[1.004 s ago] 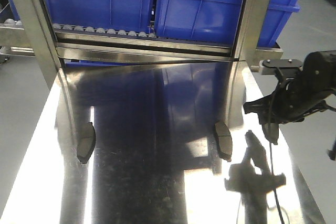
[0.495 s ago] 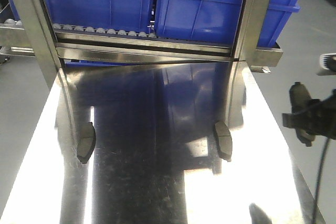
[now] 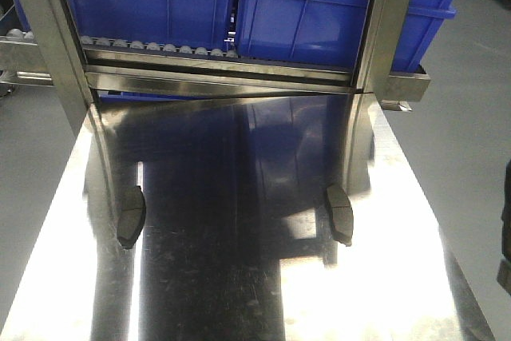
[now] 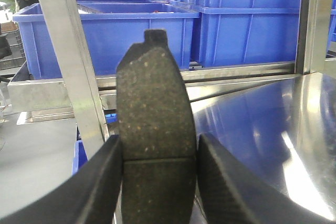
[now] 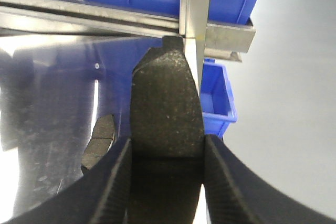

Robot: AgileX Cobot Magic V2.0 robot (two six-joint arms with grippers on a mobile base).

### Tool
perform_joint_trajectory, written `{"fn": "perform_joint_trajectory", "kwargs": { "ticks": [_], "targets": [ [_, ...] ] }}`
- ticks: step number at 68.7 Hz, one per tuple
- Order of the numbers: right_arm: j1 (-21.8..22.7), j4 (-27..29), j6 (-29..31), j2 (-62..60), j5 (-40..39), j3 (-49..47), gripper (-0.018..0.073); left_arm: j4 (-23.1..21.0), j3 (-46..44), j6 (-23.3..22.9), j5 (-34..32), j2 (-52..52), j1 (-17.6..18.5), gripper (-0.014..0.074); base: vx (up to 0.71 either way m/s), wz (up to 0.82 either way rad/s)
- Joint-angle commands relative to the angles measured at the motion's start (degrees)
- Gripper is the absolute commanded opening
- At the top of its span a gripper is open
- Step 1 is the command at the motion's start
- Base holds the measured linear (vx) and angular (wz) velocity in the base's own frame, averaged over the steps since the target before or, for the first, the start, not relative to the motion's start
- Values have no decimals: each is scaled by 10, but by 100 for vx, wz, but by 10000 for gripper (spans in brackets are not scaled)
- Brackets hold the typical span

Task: Move and align brake pads A on conveyor
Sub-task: 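Lift the brake pad with the right gripper and raise it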

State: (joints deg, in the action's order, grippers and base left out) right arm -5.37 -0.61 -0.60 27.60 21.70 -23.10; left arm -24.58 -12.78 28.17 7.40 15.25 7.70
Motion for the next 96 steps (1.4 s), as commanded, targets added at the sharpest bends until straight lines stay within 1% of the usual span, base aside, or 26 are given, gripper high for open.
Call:
{"fn": "perform_joint_trajectory", "kwargs": {
  "ticks": [1, 9, 96],
  "targets": [
    [0, -6, 6, -30, -61, -6, 36, -10, -19, -4, -54, 4, 4, 57, 0, 0],
    [0, -6, 6, -47, -62, -4, 36, -10, -19, -4, -54, 4, 4, 57, 0, 0],
    [0, -6, 6, -47, -56, -4, 36, -10, -19, -4, -54, 4, 4, 57, 0, 0]
  ]
}}
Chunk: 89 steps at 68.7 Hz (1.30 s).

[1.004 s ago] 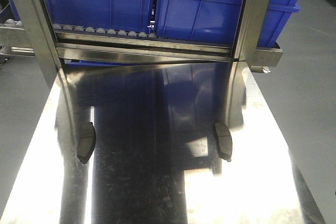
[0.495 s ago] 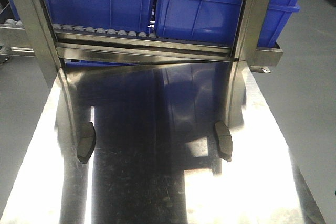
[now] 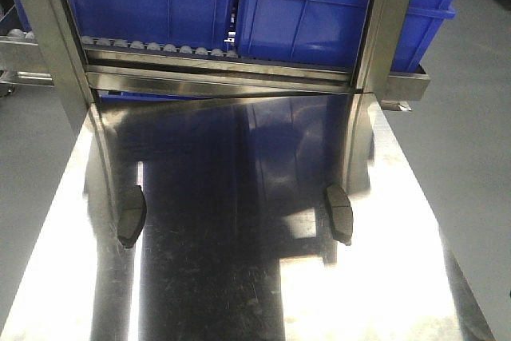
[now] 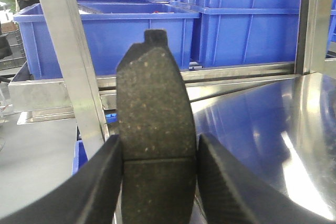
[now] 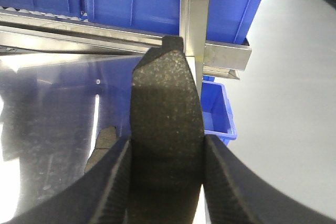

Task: Move and align brake pads A on conveyor
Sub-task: 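Lift the brake pad with the right gripper and raise it, then drive the base away from the steel table holding both pads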

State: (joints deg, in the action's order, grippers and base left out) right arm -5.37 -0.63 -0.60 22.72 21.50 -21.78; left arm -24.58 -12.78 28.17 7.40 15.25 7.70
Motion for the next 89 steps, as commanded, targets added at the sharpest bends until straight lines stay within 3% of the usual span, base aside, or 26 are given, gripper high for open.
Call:
{"fn": "perform_joint_trajectory", "kwargs": {
  "ticks": [1, 35, 89],
  "targets": [
    [0, -6, 6, 2, -55, -17, 36, -10, -19, -4, -54, 4, 4, 57, -1, -1],
    [1, -6, 6, 2, -54, -17, 36, -10, -19, -4, -54, 4, 4, 57, -5, 3],
    [1, -6, 6, 2, -52, -17, 36, -10, -19, -4, -54, 4, 4, 57, -11, 46]
  ]
}}
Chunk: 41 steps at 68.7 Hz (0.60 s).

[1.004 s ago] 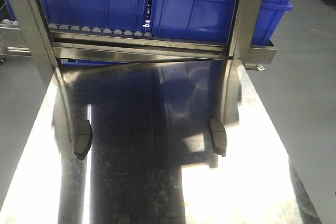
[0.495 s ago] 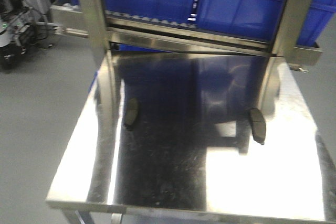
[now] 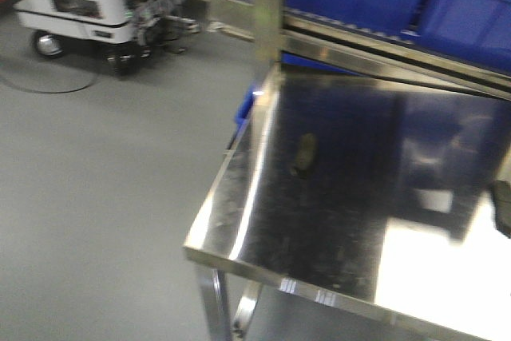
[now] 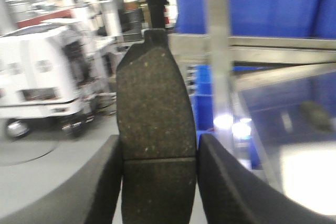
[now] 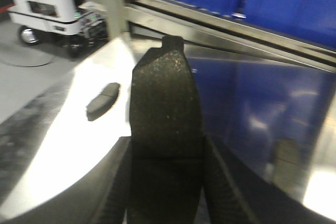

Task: Move and align brake pads A on conveyor
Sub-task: 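Drive the base away from the steel table holding both pads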

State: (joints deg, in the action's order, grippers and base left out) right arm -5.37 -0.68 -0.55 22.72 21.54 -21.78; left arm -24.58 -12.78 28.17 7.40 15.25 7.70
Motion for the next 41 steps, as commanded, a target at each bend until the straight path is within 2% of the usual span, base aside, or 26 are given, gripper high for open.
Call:
{"fn": "perform_joint_trajectory", "kwargs": {
  "ticks": [1, 41],
  "targets": [
    [1, -5, 5, 2, -52, -17, 36, -10, -19, -4, -54, 4, 4, 57, -8, 73],
    [1, -5, 5, 2, -52, -17, 36, -10, -19, -4, -54, 4, 4, 57, -4, 77]
  ]
}}
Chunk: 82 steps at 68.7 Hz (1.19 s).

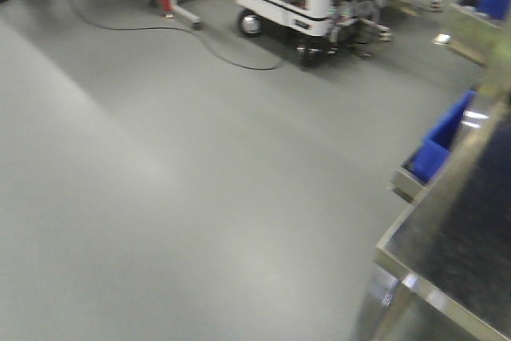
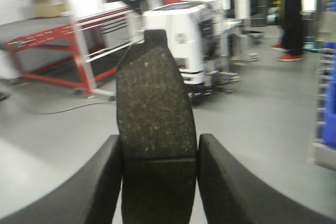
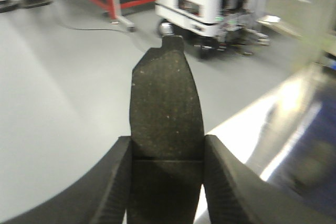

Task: Move and align brake pads A on conveyor
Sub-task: 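Drive the base away from the steel table holding both pads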

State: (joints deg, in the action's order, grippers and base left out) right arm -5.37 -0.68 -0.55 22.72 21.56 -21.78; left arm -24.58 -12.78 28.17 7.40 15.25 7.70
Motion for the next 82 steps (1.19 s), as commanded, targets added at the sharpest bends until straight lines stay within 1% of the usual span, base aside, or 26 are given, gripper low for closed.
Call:
{"fn": "perform_joint_trajectory", "kwargs": {
  "ticks": [1, 57, 82],
  "targets": [
    [1, -5, 5, 2, -52, -17, 36, -10, -19, -4, -54, 4, 4, 57, 4, 74],
    [1, -5, 5, 2, -52, -17, 36, -10, -19, -4, -54, 4, 4, 57, 9, 68],
    [1, -5, 5, 2, -52, -17, 36, -10, -19, -4, -53, 4, 4, 57, 19, 53]
  ]
}}
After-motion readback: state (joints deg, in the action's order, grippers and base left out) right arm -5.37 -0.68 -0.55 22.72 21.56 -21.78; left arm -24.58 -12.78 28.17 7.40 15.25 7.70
